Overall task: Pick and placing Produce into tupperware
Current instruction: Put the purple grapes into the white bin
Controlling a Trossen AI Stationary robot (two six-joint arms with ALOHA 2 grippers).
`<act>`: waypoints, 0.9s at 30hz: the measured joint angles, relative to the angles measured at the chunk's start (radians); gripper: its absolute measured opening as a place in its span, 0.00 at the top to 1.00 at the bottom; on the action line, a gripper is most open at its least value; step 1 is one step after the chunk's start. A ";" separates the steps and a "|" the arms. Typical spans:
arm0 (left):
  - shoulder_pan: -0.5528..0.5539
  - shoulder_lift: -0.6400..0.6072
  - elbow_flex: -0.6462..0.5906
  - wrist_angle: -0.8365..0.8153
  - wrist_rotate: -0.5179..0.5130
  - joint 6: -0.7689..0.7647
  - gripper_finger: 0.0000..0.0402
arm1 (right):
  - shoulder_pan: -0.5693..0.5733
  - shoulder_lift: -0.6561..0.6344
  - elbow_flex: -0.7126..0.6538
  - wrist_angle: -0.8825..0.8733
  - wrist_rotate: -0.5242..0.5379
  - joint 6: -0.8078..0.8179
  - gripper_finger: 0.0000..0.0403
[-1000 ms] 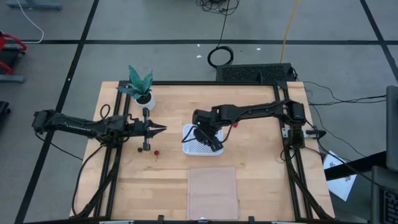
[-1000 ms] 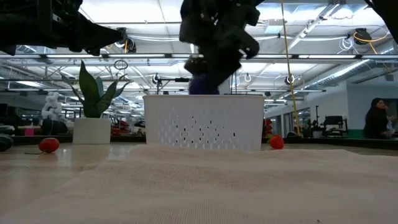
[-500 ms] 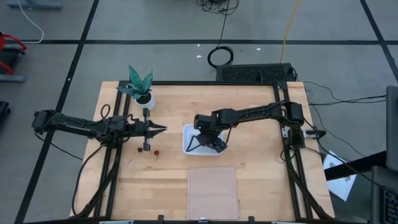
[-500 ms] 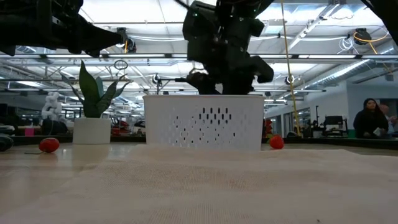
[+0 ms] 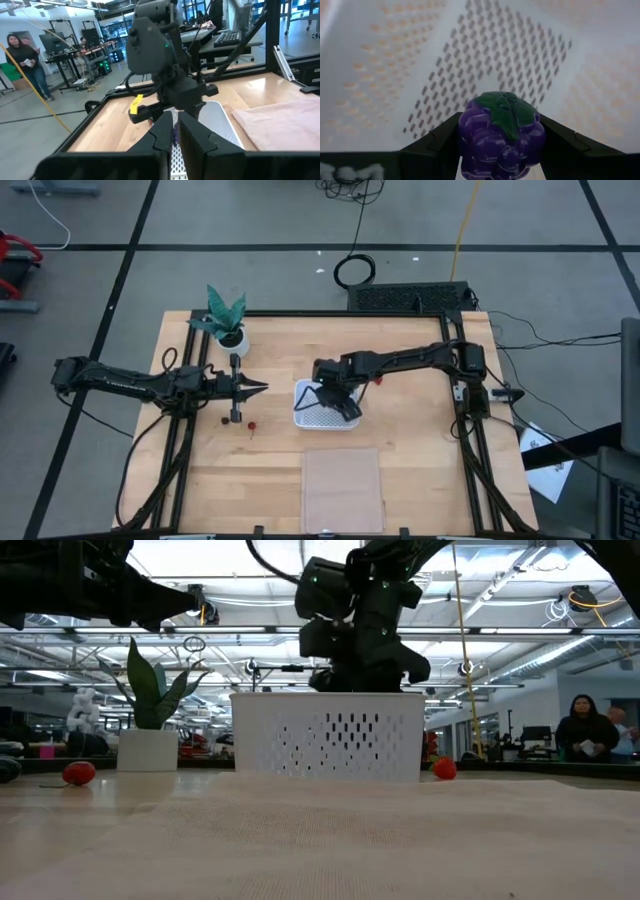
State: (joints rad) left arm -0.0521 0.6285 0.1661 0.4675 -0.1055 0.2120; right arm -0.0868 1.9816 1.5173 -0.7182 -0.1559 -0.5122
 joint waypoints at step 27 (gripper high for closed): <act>0.000 0.000 0.000 0.000 0.000 0.000 0.92 | 0.010 -0.001 -0.092 0.102 -0.002 -0.022 0.47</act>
State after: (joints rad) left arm -0.0521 0.6285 0.1658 0.4679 -0.1059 0.2123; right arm -0.0765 1.9802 1.4258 -0.6158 -0.1577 -0.5340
